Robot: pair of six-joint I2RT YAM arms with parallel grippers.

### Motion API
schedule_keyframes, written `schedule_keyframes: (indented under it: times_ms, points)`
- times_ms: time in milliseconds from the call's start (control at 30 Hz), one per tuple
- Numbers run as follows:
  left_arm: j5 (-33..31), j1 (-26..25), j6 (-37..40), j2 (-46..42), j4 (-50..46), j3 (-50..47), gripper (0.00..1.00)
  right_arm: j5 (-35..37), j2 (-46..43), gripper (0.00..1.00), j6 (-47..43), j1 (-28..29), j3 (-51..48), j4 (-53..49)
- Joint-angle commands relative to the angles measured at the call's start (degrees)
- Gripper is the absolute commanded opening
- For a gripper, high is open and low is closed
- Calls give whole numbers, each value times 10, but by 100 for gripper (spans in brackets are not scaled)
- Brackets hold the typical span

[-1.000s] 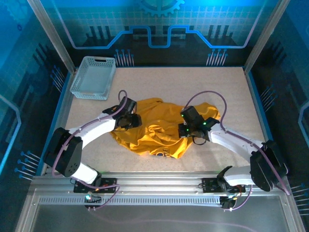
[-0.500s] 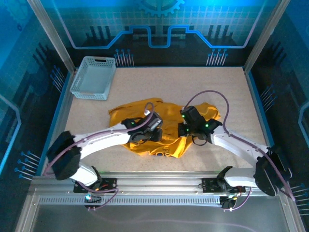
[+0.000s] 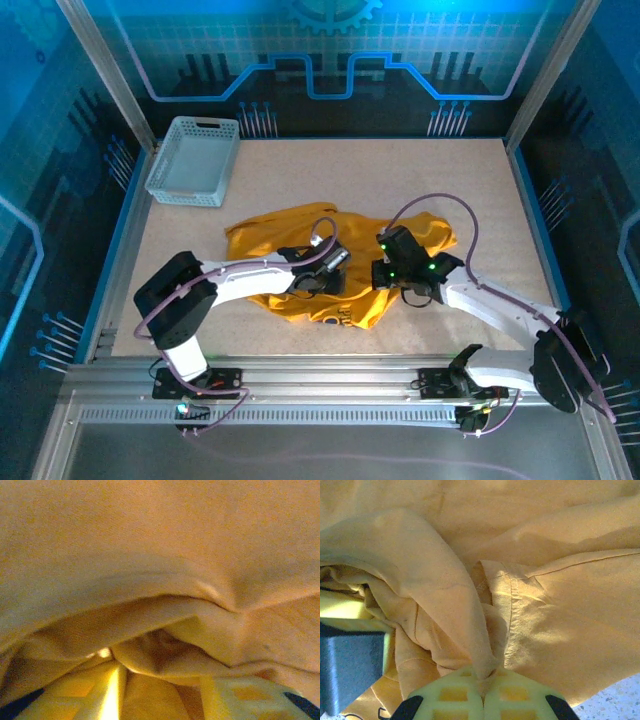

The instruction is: Fold the inside-out t-shirt

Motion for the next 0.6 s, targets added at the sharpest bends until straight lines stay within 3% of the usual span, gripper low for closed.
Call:
schedule_keyframes:
  times_ms: [0, 200, 367, 567]
  points:
    - [-17, 4, 0, 4, 14, 5, 35, -3, -6, 0, 12, 6, -8, 14]
    - [-31, 2, 20, -25, 21, 5, 1, 34, 3, 0, 27, 7, -12, -3]
    - [-72, -10, 40, -73, 7, 14, 0, 43, 11, 0, 35, 1, -9, -15]
    - [-79, -34, 68, -117, -2, 31, 0, 38, 21, 0, 34, 0, -8, -10]
